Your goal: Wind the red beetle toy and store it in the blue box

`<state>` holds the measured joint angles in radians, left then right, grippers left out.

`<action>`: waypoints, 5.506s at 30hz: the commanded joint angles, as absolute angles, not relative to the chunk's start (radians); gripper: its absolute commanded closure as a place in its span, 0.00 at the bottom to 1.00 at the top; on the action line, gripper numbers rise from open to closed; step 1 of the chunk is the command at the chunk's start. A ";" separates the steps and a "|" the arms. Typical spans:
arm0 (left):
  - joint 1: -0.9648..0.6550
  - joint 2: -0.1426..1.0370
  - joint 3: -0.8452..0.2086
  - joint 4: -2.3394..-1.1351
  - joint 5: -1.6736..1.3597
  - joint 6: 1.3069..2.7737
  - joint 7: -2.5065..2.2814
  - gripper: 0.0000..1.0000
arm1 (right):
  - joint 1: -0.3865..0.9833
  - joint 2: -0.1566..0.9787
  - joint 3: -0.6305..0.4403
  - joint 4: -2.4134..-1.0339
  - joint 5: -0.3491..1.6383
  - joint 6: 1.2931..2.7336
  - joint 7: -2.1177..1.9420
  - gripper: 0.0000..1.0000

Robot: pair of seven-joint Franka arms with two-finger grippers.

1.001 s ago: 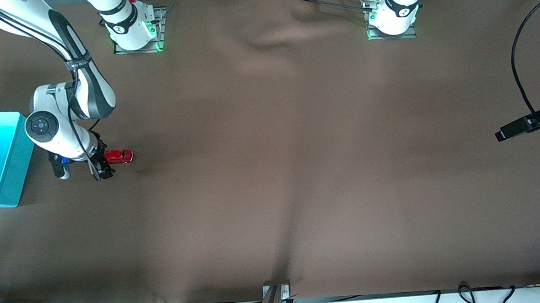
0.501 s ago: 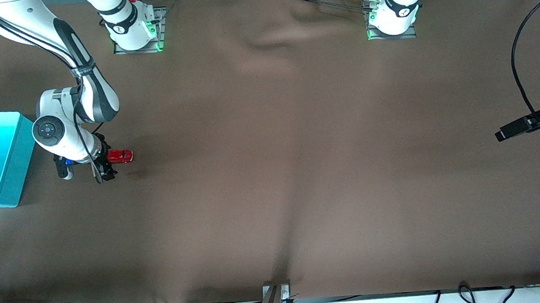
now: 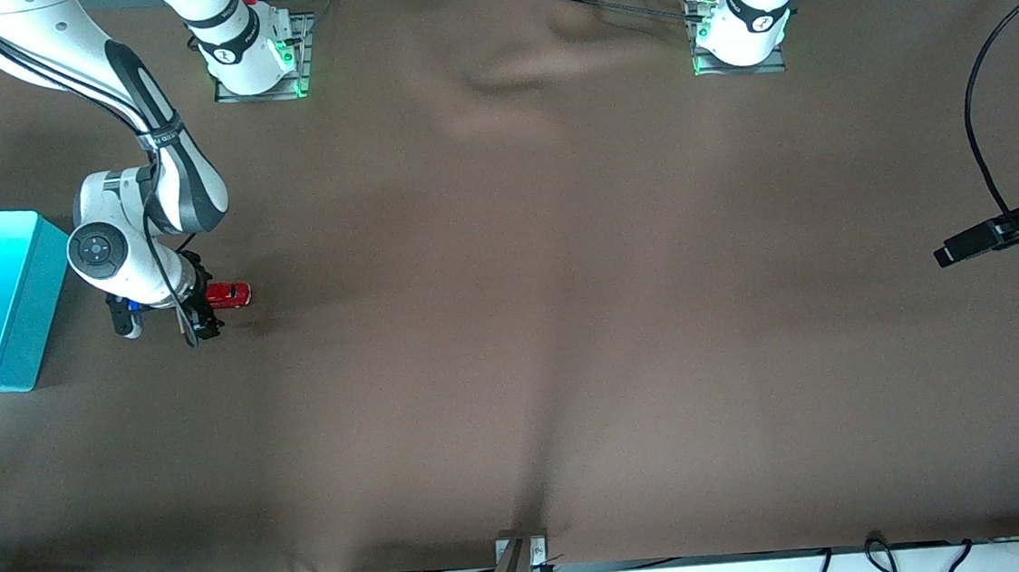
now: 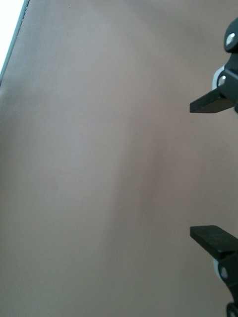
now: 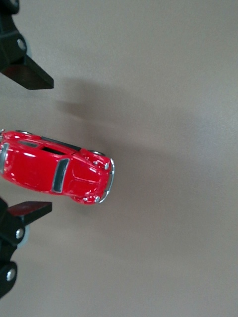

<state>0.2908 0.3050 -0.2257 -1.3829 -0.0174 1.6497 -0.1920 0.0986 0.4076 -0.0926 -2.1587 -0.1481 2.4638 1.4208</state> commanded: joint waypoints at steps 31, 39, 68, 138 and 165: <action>0.299 0.293 -0.230 -1.376 -0.031 1.632 -0.170 0.00 | 0.097 0.439 -0.084 -2.161 -0.163 2.467 1.546 1.00; 0.299 0.293 -0.229 -1.376 -0.031 1.632 -0.170 0.00 | 0.097 0.437 -0.086 -2.155 -0.163 2.467 1.549 1.00; 0.299 0.293 -0.230 -1.376 -0.029 1.632 -0.170 0.00 | 0.097 0.379 -0.087 -2.135 -0.170 2.408 1.474 1.00; 0.295 0.296 -0.230 -1.376 -0.031 1.632 -0.172 0.00 | 0.045 0.275 -0.422 -1.971 -0.153 2.152 -0.138 1.00; 0.293 0.296 -0.230 -1.376 -0.031 1.632 -0.172 0.00 | -0.155 0.400 -0.446 -1.898 -0.069 2.278 -0.432 1.00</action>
<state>0.2898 0.3050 -0.2277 -1.3829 -0.0174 1.6496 -0.1919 -0.1169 0.3580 -0.4484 -1.9251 -0.1208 2.2468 -0.3540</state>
